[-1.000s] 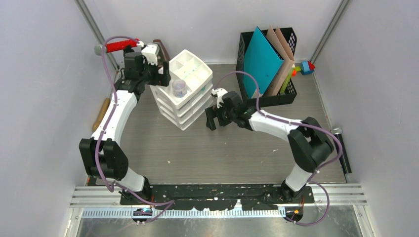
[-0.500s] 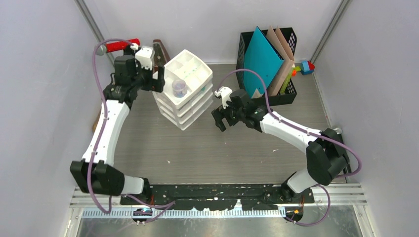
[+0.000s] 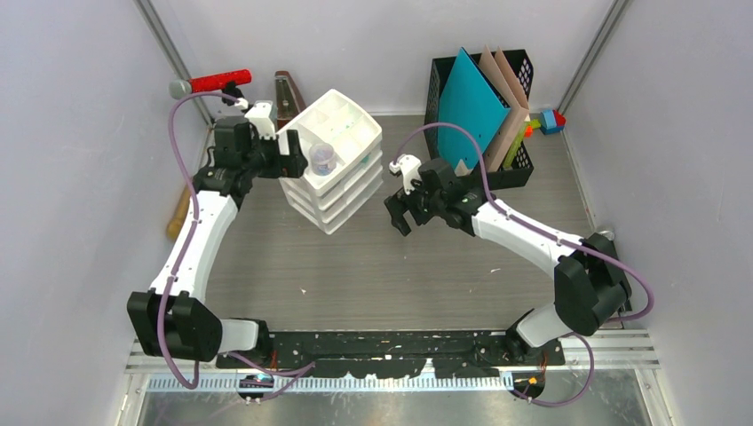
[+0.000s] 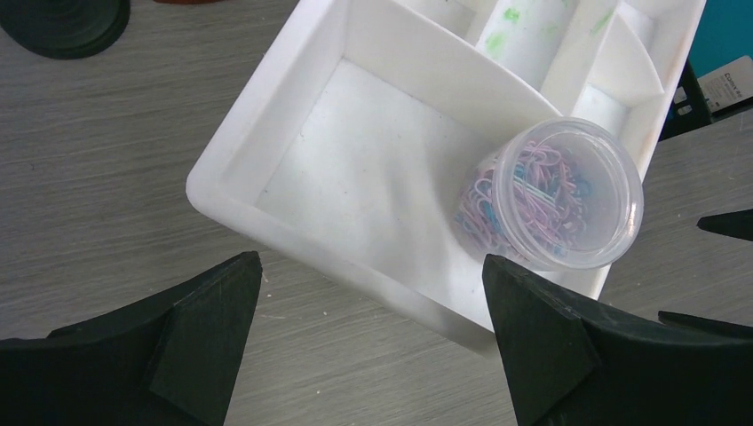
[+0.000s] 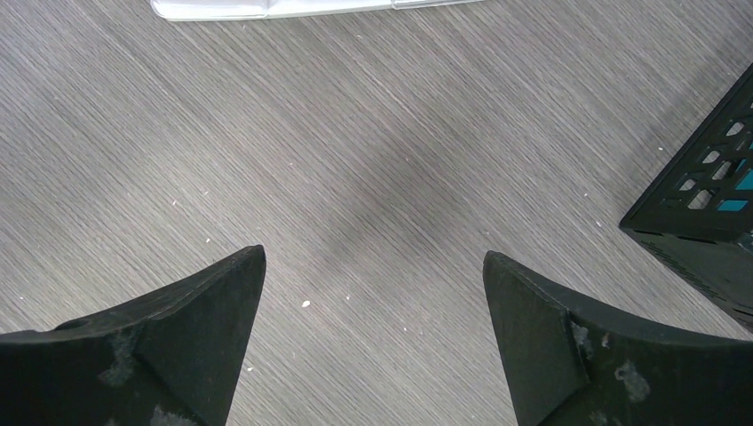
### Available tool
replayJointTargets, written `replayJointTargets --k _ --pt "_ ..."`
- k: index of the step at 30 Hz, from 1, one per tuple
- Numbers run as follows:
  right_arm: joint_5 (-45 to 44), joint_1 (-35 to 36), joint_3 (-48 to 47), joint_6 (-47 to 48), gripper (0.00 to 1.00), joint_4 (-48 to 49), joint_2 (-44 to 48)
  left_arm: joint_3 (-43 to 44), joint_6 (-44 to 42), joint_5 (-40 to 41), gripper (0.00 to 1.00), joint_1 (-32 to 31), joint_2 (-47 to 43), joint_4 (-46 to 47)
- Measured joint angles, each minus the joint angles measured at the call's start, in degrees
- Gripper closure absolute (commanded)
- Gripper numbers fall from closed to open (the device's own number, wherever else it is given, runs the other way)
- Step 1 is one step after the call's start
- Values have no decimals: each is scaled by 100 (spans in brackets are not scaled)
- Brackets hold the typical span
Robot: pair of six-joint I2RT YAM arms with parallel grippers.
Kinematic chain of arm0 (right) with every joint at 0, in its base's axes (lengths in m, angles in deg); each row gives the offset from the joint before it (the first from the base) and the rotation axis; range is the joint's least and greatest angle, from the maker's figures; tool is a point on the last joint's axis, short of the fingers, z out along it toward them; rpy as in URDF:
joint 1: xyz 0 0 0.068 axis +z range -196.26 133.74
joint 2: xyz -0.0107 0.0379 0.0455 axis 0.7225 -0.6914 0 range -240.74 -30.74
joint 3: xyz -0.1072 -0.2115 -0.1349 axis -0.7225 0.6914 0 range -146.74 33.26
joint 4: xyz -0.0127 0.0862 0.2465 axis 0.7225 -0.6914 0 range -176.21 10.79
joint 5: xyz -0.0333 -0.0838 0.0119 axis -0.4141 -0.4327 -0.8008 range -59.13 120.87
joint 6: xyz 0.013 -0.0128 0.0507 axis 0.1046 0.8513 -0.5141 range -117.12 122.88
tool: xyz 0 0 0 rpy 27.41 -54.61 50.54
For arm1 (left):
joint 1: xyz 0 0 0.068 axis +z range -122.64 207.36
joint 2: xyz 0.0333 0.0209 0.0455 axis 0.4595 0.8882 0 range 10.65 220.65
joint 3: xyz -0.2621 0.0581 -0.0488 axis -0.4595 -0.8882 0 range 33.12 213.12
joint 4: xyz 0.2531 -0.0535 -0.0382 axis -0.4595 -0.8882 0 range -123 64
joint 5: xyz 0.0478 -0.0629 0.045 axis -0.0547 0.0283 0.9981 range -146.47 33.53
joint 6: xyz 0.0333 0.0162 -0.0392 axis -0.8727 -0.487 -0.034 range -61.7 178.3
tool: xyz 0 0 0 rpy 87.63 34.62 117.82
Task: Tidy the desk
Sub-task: Close the drawer in the storage box, then move the storage box to the center of the board.
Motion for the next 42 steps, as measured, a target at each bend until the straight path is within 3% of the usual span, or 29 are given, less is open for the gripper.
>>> replayJointTargets --k 6,14,33,42 --pt "184 -166 0 -2 1 -22 -26 -9 -44 122 7 -28 22 33" --pt "306 -260 2 -4 1 -72 -92 122 -704 289 7 61 26 -83" --pt "452 -380 0 -28 0 -146 -94 1036 -2671 909 3 1565 1075 -566" --pt "490 -415 0 -63 0 -236 -214 1436 -2846 916 2 1714 1362 -815"
